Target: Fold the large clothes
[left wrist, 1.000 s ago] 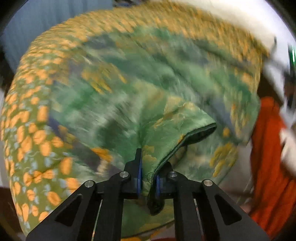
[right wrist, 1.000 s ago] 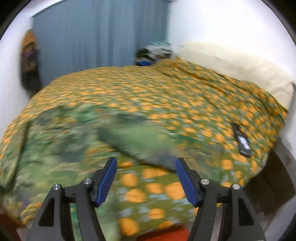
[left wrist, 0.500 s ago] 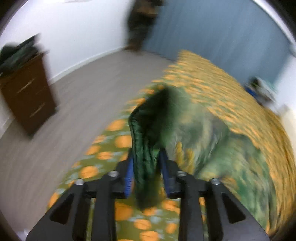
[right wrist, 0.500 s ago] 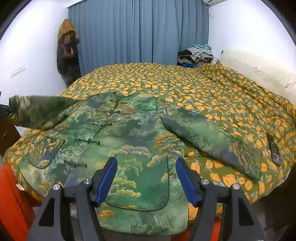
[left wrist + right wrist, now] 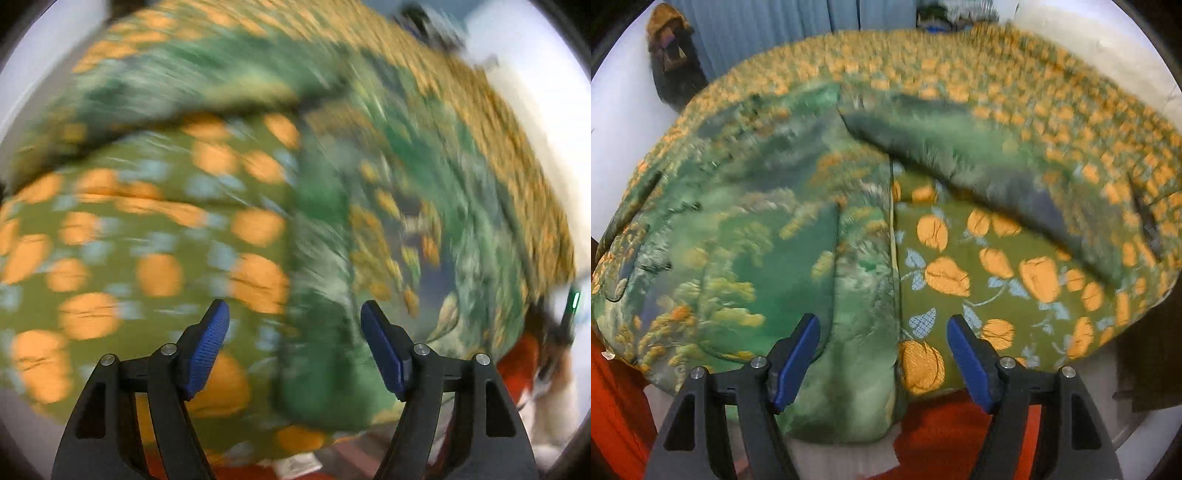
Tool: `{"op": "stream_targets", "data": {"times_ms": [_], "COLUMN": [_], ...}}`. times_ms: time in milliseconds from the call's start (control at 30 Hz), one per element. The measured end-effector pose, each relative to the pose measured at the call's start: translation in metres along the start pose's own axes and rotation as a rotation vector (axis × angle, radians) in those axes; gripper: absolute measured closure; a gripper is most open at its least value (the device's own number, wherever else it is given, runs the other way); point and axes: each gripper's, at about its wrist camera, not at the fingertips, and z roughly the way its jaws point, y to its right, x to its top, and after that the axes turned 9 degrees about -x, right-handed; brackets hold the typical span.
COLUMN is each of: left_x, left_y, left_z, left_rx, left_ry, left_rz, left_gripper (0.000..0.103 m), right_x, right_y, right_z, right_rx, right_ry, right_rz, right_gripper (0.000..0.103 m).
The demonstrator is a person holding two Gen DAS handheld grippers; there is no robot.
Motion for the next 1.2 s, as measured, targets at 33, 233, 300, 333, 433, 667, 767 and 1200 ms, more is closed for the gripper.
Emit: {"op": "stream_targets", "data": {"times_ms": [33, 233, 300, 333, 433, 667, 767, 1200], "left_x": [0.001, -0.002, -0.005, -0.011, -0.032, -0.03, -0.021, 0.033], "left_y": [0.006, 0.028, 0.035, 0.043, 0.063, 0.094, 0.108, 0.148], "left_z": [0.017, 0.03, 0.032, 0.03, 0.036, 0.041, 0.013, -0.029], "left_rx": [-0.006, -0.132, -0.127, -0.13, -0.095, 0.044, 0.055, 0.111], "left_ry": [-0.039, -0.045, -0.029, -0.026, -0.037, 0.019, 0.114, 0.521], "left_rz": [0.011, 0.001, 0.027, 0.04, 0.084, 0.133, 0.165, 0.243], "left_gripper": [0.028, 0.085, 0.087, 0.087, 0.087, 0.051, 0.033, 0.003], "right_x": [0.002, 0.005, 0.004, 0.003, -0.003, -0.007, 0.0, 0.007], "right_y": [0.002, -0.006, -0.009, -0.01, -0.009, -0.014, -0.002, 0.152], "right_z": [0.008, 0.033, 0.026, 0.022, 0.012, 0.02, 0.008, 0.03], "right_rx": [0.018, 0.213, 0.168, 0.168, 0.158, 0.079, 0.097, 0.085], "right_ry": [-0.015, -0.092, -0.064, -0.055, -0.05, -0.053, 0.003, 0.122], "right_rz": [0.007, -0.006, -0.004, -0.006, -0.001, -0.035, 0.045, 0.747], "right_gripper": [0.03, 0.079, 0.086, 0.087, 0.088, 0.068, 0.052, 0.042]}}
